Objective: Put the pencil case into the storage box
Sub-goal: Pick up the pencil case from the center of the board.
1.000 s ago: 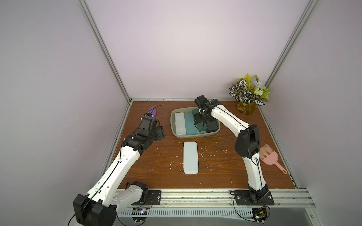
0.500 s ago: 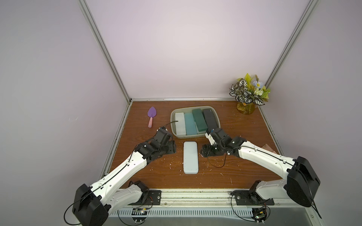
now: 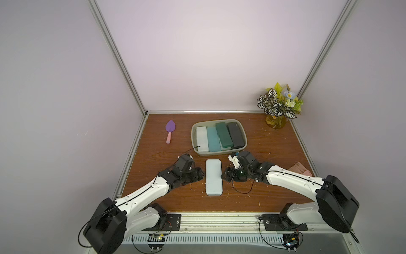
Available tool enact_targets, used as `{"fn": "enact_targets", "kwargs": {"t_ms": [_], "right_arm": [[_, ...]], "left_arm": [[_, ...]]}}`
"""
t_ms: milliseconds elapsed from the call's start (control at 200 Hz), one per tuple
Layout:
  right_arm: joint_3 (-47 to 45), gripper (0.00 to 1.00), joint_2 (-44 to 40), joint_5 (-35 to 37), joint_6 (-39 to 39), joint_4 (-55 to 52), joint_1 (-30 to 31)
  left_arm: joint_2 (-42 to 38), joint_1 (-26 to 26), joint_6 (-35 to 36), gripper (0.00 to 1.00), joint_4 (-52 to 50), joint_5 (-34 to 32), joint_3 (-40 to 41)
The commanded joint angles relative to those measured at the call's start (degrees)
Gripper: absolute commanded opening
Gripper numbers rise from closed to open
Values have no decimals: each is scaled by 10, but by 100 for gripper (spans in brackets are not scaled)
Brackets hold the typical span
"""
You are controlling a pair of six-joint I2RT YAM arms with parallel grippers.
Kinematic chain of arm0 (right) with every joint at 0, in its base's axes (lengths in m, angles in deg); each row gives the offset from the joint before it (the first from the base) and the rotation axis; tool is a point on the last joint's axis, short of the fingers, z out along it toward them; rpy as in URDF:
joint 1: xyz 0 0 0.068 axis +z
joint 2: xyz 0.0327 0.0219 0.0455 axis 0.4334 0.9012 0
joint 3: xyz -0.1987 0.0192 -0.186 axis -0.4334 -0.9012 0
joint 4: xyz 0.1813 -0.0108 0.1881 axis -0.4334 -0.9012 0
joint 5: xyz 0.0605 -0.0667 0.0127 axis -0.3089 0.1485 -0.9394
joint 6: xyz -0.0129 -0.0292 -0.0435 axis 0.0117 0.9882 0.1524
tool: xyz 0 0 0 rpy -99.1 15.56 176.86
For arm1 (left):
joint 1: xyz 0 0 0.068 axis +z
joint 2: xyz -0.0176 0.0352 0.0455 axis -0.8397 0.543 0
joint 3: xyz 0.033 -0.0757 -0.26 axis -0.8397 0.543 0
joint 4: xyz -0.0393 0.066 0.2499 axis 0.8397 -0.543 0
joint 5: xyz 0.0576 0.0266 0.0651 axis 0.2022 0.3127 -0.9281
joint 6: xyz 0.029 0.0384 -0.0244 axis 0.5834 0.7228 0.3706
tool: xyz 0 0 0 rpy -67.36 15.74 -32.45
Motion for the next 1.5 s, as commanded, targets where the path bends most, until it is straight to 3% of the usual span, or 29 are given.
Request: {"fn": "enact_targets", "kwargs": {"t_ms": [0, 235, 465, 866, 1281, 1496], "right_arm": [[-10, 76, 15, -27, -23, 48, 4], [-20, 74, 42, -28, -36, 78, 9], [-32, 63, 75, -43, -51, 121, 10], [-78, 55, 93, -109, -99, 282, 11], [-85, 55, 82, -161, -132, 420, 12], [-91, 55, 85, -160, -141, 436, 13]], "left_arm": [[23, -5, -13, 74, 81, 39, 15], [66, -5, -26, 74, 166, 79, 48], [99, -5, -36, 74, 227, 104, 71], [153, -5, -60, 73, 320, 150, 112], [128, -6, -75, 65, 341, 166, 145], [115, -6, -88, 59, 358, 170, 157]]}}
